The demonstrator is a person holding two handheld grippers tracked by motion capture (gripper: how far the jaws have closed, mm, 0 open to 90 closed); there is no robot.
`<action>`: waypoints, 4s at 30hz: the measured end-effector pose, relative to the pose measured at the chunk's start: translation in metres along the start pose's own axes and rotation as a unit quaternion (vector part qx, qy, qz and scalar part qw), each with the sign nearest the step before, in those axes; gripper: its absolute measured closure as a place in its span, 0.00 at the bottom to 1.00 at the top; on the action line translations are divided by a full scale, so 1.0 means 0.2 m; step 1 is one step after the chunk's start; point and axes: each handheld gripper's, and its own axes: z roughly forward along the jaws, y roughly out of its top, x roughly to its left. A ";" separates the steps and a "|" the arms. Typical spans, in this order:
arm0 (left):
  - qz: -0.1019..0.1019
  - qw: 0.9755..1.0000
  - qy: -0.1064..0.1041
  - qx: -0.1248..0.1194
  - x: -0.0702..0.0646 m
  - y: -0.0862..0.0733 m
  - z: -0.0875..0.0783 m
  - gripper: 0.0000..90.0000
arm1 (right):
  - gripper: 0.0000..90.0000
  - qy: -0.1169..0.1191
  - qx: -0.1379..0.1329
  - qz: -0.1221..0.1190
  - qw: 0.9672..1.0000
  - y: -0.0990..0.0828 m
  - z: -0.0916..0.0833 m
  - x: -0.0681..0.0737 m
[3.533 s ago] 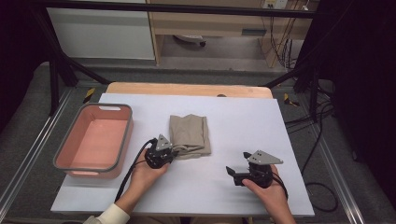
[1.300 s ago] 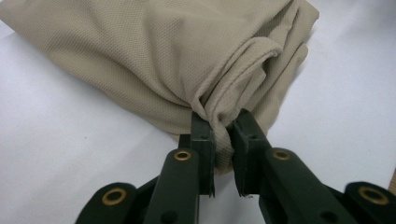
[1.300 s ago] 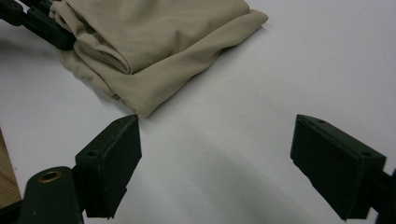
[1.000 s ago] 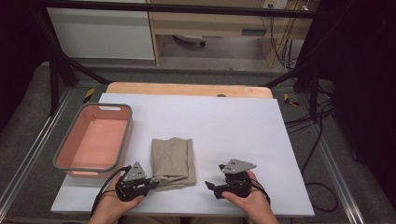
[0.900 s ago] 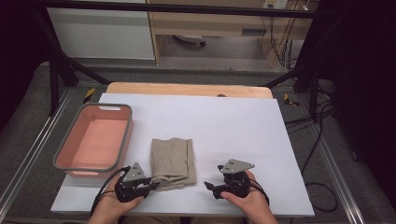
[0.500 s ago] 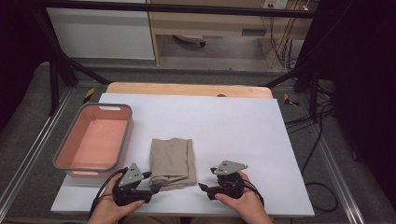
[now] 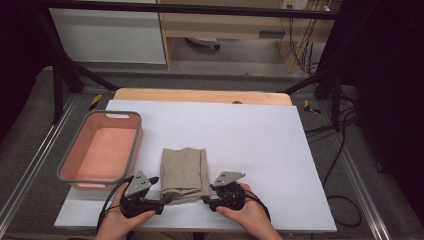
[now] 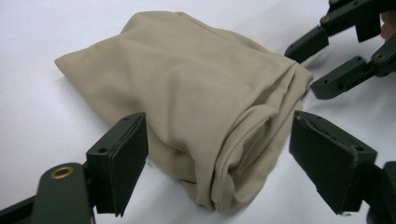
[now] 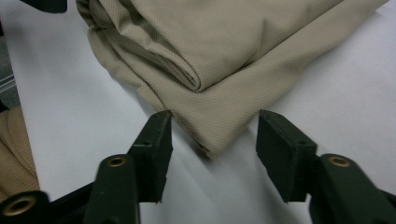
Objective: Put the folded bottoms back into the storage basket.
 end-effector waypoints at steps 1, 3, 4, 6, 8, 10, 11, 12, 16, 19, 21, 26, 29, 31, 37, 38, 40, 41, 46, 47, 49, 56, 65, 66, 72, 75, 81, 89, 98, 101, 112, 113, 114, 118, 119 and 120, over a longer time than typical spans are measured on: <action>-0.001 1.000 0.001 -0.001 0.00 0.00 0.00 0.22 | 0.60 -0.006 0.007 -0.006 1.000 0.00 0.02 0.01; -0.001 1.000 0.002 -0.005 0.00 0.01 0.00 0.22 | 0.65 -0.010 0.005 -0.011 1.000 0.00 0.03 0.01; 0.000 1.000 0.002 -0.008 -0.01 0.01 -0.01 0.22 | 0.72 -0.012 0.004 -0.015 1.000 0.00 0.03 0.01; 0.002 1.000 -0.001 -0.017 -0.01 0.02 -0.01 0.22 | 0.83 -0.017 0.001 -0.024 1.000 0.00 0.03 0.02; -0.002 1.000 -0.002 -0.024 -0.02 0.03 -0.02 0.22 | 0.92 -0.015 -0.001 -0.030 0.999 0.00 0.03 0.03; -0.007 1.000 0.000 -0.028 -0.02 0.04 -0.02 0.21 | 0.94 -0.015 0.001 -0.029 0.999 -0.01 0.02 0.04; -0.007 1.000 0.002 -0.029 -0.02 0.04 -0.03 0.21 | 0.94 -0.015 0.001 -0.029 0.999 -0.01 0.02 0.04; -0.005 1.000 0.004 -0.031 -0.02 0.05 -0.03 0.21 | 0.95 -0.015 -0.001 -0.028 0.999 -0.01 0.01 0.05; -0.003 1.000 0.014 -0.025 -0.01 0.09 -0.02 0.21 | 0.95 -0.014 -0.004 -0.027 1.000 -0.04 -0.03 0.08; 0.002 0.999 0.029 -0.017 0.00 0.16 -0.01 0.21 | 0.95 -0.015 -0.002 -0.027 1.000 -0.06 -0.05 0.11; 0.005 0.999 0.036 -0.007 0.01 0.21 0.02 0.21 | 0.95 -0.016 0.000 -0.024 1.000 -0.07 -0.07 0.13; 0.012 0.999 0.043 0.011 0.03 0.34 0.11 0.20 | 0.95 -0.014 0.001 -0.016 1.000 -0.11 -0.10 0.15; 0.012 0.999 0.045 0.024 0.05 0.41 0.18 0.17 | 0.95 -0.018 0.002 -0.015 1.000 -0.12 -0.12 0.15; 0.000 0.999 0.043 0.026 0.07 0.44 0.22 0.13 | 0.95 -0.017 0.004 -0.015 1.000 -0.13 -0.11 0.14; -0.015 0.998 0.048 0.039 0.13 0.47 0.33 0.12 | 0.95 -0.015 0.007 -0.017 1.000 -0.13 -0.11 0.13; -0.018 0.998 0.048 0.041 0.14 0.47 0.34 0.12 | 0.95 -0.015 0.007 -0.018 1.000 -0.13 -0.11 0.13; -0.025 0.998 0.046 0.045 0.16 0.47 0.36 0.12 | 0.95 -0.015 0.008 -0.014 1.000 -0.13 -0.10 0.13; -0.025 0.997 0.048 0.049 0.17 0.47 0.37 0.12 | 0.95 -0.015 0.008 -0.014 1.000 -0.13 -0.10 0.13; -0.025 0.996 0.055 0.062 0.19 0.45 0.41 0.12 | 0.95 -0.012 0.009 -0.013 1.000 -0.13 -0.10 0.12; -0.026 0.996 0.059 0.064 0.20 0.45 0.42 0.11 | 0.95 -0.013 0.010 -0.014 1.000 -0.12 -0.10 0.12; -0.023 0.996 0.060 0.068 0.20 0.44 0.43 0.11 | 0.95 -0.013 0.011 -0.015 1.000 -0.12 -0.10 0.12; -0.022 0.996 0.057 0.072 0.22 0.43 0.47 0.12 | 0.95 -0.010 0.012 -0.015 1.000 -0.12 -0.11 0.12; -0.032 0.994 0.063 0.079 0.27 0.42 0.50 0.17 | 0.95 -0.006 0.014 -0.009 1.000 -0.13 -0.11 0.10; -0.031 0.994 0.064 0.080 0.27 0.41 0.50 0.18 | 0.95 -0.006 0.014 -0.010 1.000 -0.13 -0.11 0.10; -0.031 0.994 0.072 0.083 0.29 0.40 0.52 0.28 | 0.95 -0.007 0.014 -0.011 1.000 -0.13 -0.11 0.11; -0.031 0.993 0.073 0.087 0.29 0.39 0.52 0.32 | 0.95 -0.007 0.014 -0.010 1.000 -0.13 -0.11 0.11; -0.041 0.992 0.074 0.097 0.32 0.34 0.54 0.40 | 0.95 -0.006 0.013 -0.009 1.000 -0.13 -0.11 0.11; -0.050 0.991 0.069 0.104 0.34 0.28 0.55 0.42 | 0.95 -0.005 0.013 -0.008 1.000 -0.13 -0.11 0.10; -0.041 0.992 0.051 0.103 0.31 0.27 0.54 0.60 | 0.95 -0.004 0.011 -0.006 1.000 -0.13 -0.11 0.10; -0.045 0.993 0.032 0.102 0.30 0.27 0.53 0.75 | 0.95 -0.002 0.011 -0.007 1.000 -0.13 -0.11 0.10; -0.050 0.995 0.015 0.089 0.29 0.31 0.51 0.97 | 0.96 0.017 -0.016 -0.010 1.000 -0.08 -0.14 0.10; -0.044 0.995 0.017 0.088 0.29 0.33 0.50 0.98 | 0.96 0.019 -0.021 -0.009 1.000 -0.07 -0.15 0.09; -0.043 0.995 0.014 0.090 0.29 0.34 0.49 0.98 | 0.96 0.019 -0.024 -0.008 0.999 -0.06 -0.16 0.09; -0.031 0.995 0.008 0.093 0.26 0.42 0.48 0.98 | 0.96 0.027 -0.035 -0.007 0.999 -0.02 -0.18 0.08; -0.028 0.995 0.008 0.092 0.26 0.44 0.48 0.98 | 0.96 0.028 -0.035 -0.007 0.999 -0.01 -0.19 0.07; -0.026 0.995 0.008 0.091 0.25 0.46 0.48 0.98 | 0.96 0.029 -0.037 -0.007 0.999 0.00 -0.19 0.07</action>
